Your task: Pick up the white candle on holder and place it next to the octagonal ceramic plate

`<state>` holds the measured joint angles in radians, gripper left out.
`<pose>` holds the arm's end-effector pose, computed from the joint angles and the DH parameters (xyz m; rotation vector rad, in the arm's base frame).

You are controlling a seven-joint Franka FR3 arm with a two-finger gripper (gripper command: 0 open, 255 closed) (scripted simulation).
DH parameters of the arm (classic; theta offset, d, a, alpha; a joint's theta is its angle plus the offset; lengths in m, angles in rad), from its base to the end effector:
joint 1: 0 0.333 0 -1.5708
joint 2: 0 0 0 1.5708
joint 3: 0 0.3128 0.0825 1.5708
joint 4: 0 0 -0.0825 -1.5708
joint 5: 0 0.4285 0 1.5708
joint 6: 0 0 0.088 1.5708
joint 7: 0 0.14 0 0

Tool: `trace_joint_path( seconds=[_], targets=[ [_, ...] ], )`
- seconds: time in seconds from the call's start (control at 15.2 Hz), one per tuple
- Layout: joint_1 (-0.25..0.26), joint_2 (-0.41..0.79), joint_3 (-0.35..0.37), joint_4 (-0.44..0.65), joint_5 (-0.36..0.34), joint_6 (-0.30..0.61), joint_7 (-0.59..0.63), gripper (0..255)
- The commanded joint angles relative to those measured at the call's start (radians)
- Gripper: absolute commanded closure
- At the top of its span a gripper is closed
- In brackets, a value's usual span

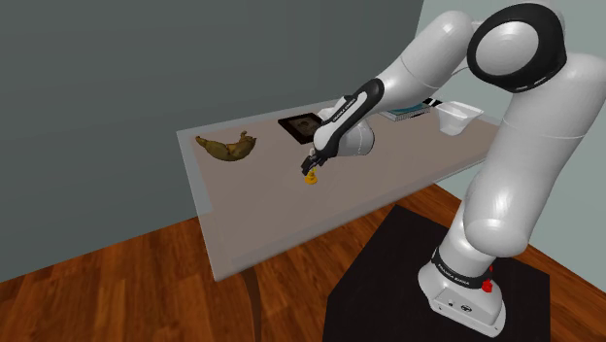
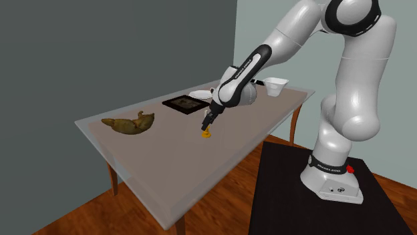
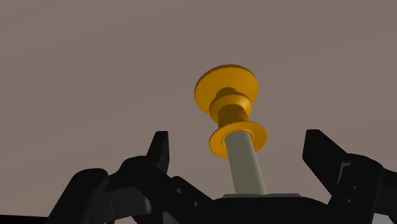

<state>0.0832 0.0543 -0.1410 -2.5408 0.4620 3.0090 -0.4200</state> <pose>0.5206 -0.0615 0.2216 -3.0222 0.1234 -0.6582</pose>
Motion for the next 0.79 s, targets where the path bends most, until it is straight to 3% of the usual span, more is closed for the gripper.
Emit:
trace_joint_path(
  seconds=[0.0,0.13,0.2,0.73],
  targets=[
    [0.0,0.001,0.0,0.0,0.002,0.001,-0.001,0],
    [0.0,0.001,0.0,0.0,0.001,0.0,-0.001,0],
    [0.0,0.001,0.0,0.0,0.001,0.0,-0.001,255],
    [0.0,0.001,0.0,0.0,0.001,0.0,-0.001,255]
  ],
)
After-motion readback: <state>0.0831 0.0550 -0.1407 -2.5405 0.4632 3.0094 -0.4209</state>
